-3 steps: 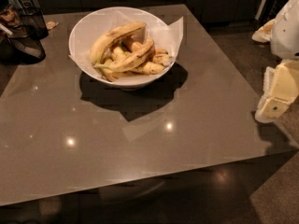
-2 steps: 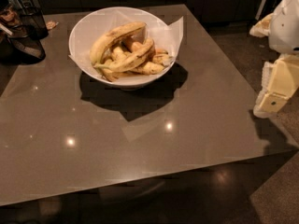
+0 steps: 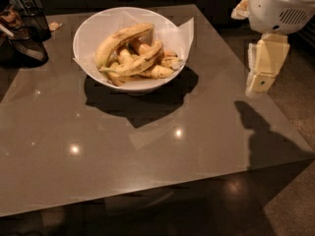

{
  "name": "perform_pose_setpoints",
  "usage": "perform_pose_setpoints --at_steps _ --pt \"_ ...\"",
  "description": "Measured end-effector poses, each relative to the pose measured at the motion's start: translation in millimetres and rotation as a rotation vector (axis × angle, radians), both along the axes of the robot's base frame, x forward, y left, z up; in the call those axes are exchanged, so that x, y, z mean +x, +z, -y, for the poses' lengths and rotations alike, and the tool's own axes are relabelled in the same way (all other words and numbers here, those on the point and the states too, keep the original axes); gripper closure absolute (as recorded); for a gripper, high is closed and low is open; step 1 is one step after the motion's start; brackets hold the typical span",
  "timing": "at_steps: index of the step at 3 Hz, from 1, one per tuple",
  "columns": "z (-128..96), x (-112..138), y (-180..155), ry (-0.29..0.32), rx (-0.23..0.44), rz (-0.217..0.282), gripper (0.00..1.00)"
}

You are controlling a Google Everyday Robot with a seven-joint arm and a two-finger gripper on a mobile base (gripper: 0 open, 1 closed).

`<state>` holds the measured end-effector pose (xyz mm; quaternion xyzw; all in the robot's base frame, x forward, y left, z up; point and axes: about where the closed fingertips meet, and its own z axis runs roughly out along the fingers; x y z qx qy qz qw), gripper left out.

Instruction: Pick banana from white bowl

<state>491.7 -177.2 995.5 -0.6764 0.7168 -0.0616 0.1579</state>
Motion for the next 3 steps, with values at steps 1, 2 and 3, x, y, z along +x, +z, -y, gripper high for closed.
perform_pose_setpoints --at_steps 1,2,3 --pt "-3 2 3 0.003 0.003 0.016 0.0" --pt "-7 12 3 0.045 -0.039 0.043 0.0" --pt "-20 37 7 0.131 -0.108 0.074 0.0"
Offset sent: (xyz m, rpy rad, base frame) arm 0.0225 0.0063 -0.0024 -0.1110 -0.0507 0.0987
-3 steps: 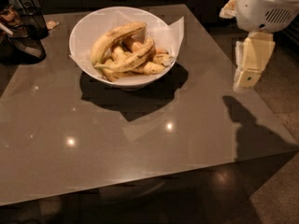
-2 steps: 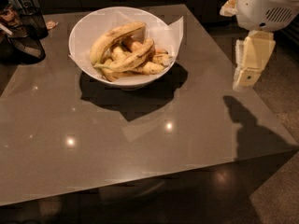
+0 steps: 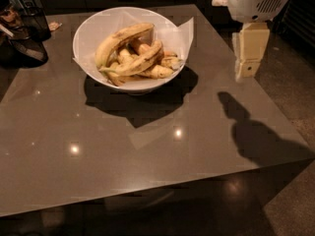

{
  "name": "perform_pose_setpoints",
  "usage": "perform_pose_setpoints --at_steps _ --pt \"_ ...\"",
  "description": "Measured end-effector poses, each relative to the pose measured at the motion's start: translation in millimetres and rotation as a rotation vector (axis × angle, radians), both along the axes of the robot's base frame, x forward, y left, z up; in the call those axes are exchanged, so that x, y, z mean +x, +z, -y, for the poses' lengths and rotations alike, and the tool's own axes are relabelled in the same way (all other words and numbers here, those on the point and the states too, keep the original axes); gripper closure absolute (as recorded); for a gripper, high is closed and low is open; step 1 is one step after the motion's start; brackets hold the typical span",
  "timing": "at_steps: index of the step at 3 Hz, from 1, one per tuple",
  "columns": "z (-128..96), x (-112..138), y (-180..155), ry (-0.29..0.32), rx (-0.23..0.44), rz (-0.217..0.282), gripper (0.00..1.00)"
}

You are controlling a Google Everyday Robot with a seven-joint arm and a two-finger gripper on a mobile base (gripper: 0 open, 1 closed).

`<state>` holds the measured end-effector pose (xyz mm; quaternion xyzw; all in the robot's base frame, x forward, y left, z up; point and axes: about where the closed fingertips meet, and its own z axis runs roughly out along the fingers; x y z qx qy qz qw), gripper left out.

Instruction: Pick banana from white bowl

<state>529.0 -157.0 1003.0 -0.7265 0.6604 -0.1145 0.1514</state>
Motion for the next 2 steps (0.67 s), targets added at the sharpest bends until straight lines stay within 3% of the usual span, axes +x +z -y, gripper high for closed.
perform_pose_setpoints --at_steps 1,2 --pt "-23.9 25.1 4.2 0.111 -0.067 0.02 0.0" --pt "-27.0 27.8 6.1 0.118 -0.064 0.034 0.0"
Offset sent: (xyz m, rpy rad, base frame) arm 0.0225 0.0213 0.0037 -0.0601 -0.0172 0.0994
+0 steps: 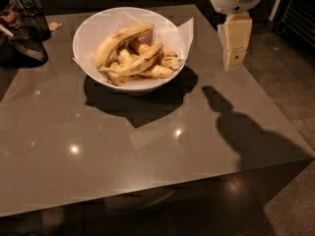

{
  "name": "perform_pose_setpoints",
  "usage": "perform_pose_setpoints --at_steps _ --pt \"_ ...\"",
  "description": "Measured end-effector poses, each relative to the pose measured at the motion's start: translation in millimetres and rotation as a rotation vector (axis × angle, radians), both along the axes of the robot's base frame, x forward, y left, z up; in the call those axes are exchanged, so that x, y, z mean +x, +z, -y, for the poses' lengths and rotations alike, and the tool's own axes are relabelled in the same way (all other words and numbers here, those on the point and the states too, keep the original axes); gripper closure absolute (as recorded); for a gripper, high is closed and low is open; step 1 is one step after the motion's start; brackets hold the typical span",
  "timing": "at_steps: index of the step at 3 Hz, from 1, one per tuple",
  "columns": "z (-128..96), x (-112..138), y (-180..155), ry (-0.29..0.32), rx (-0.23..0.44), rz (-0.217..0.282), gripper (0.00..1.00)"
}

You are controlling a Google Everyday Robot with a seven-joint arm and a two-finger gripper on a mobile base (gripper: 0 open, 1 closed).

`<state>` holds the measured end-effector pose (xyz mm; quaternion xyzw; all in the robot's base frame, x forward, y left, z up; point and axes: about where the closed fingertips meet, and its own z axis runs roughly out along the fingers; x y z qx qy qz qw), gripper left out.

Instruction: Pick banana from white bowl

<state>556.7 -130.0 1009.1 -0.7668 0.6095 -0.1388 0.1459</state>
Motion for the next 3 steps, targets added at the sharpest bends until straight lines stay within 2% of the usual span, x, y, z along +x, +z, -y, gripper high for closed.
perform_pose_setpoints --at_steps 1,3 --pt "-2 10 0 0.02 0.022 0.01 0.0" --pt "-45 48 6 0.174 -0.002 0.029 0.0"
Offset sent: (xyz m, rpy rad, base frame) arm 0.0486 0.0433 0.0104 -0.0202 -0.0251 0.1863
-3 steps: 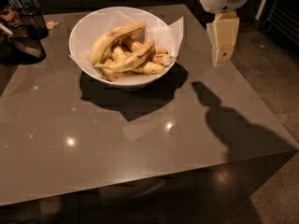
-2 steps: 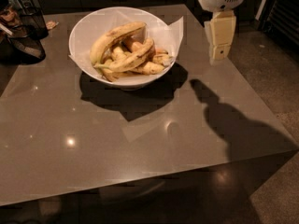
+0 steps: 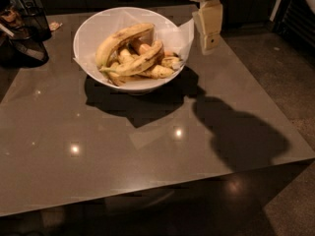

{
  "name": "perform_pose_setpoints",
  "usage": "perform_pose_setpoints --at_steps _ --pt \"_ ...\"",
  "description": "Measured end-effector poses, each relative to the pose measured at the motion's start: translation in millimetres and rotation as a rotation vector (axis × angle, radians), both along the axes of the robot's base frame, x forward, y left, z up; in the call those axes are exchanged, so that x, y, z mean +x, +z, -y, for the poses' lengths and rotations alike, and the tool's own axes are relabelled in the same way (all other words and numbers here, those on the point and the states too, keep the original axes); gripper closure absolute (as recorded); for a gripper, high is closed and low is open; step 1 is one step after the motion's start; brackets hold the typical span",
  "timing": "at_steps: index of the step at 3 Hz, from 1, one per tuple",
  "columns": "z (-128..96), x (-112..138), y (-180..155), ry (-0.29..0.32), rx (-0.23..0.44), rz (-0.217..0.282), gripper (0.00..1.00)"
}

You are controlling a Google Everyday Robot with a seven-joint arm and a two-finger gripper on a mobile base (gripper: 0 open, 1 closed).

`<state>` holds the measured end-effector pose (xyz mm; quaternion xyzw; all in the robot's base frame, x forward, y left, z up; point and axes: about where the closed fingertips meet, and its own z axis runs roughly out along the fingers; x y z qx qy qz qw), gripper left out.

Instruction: Pick banana from white bowl

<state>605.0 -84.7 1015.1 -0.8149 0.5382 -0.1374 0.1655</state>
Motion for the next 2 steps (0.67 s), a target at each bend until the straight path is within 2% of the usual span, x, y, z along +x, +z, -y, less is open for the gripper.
perform_pose_setpoints --at_steps 2 --pt "-37 24 -8 0.1 0.001 -0.027 0.0"
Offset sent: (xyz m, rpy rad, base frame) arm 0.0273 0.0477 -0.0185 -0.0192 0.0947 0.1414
